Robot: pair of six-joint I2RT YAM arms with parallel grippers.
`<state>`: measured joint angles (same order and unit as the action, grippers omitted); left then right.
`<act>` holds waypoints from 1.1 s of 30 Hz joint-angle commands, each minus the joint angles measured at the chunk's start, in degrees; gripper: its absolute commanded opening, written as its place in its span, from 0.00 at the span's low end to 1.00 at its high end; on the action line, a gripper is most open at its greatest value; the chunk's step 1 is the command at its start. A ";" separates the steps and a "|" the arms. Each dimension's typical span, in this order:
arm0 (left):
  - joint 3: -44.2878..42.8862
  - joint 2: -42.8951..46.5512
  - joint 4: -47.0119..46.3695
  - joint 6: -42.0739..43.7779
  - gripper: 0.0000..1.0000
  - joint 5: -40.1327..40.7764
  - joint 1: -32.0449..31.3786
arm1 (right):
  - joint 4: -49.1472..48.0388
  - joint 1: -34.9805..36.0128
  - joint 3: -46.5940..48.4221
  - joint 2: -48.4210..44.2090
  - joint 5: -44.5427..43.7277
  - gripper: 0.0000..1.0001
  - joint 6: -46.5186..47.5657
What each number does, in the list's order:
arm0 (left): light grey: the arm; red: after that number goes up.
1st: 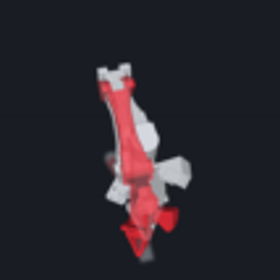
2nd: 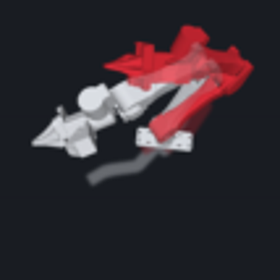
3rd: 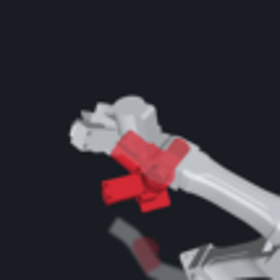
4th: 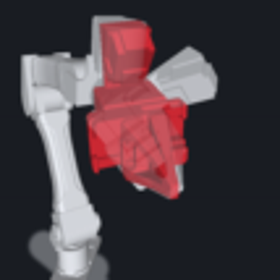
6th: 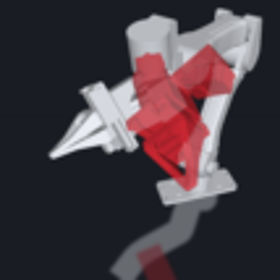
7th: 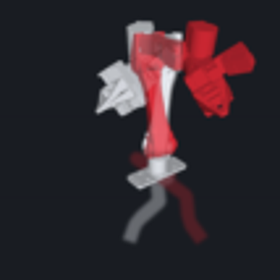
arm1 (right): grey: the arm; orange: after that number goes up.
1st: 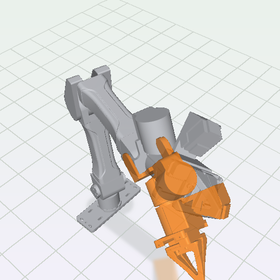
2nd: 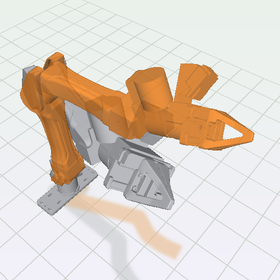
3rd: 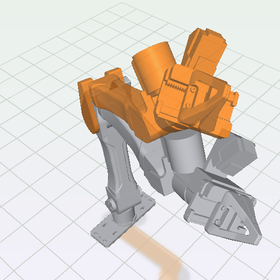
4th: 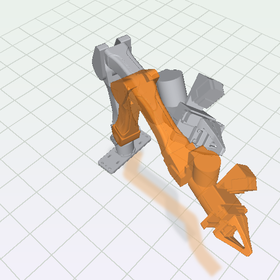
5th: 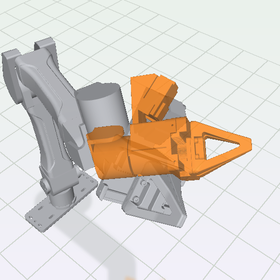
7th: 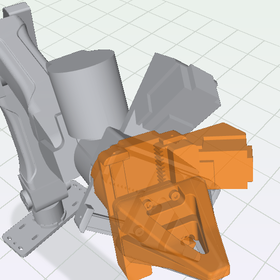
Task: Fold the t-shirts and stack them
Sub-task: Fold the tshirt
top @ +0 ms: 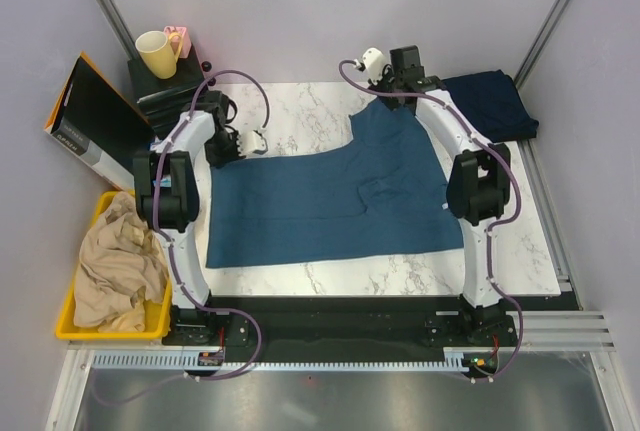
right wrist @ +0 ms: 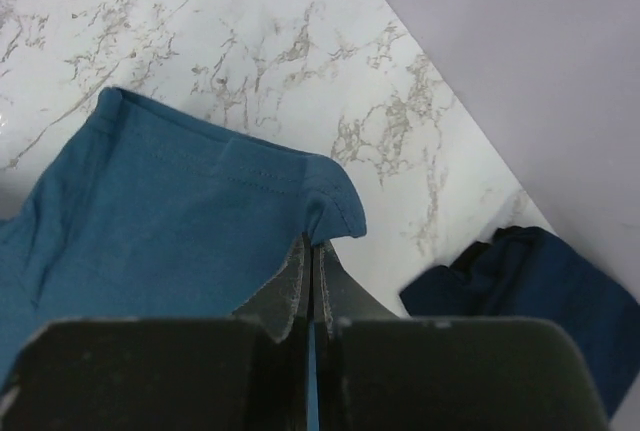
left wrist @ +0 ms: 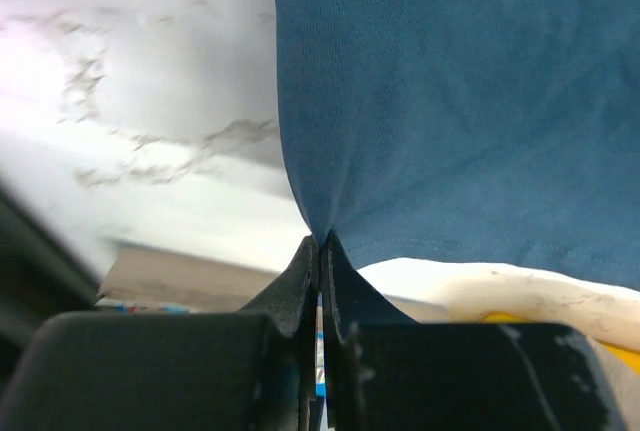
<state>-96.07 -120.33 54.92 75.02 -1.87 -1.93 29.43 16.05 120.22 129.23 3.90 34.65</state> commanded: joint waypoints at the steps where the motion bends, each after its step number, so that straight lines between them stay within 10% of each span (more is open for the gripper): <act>1: -1.58 5.10 -2.79 -0.40 0.02 3.43 0.97 | -0.43 -0.85 -3.85 -7.75 -1.62 0.00 3.49; 21: 30.22 31.99 -3.85 4.60 0.02 3.71 1.06 | 21.62 -2.17 -22.04 -30.17 7.33 0.00 13.06; 33: 35.07 36.48 -3.24 4.17 0.02 2.75 -0.26 | 31.12 -0.15 -39.18 -41.23 7.44 0.00 18.78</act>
<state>-61.98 -86.19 51.05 77.45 0.99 -1.83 56.99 15.00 84.90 94.06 11.77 50.04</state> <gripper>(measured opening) 0.025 0.010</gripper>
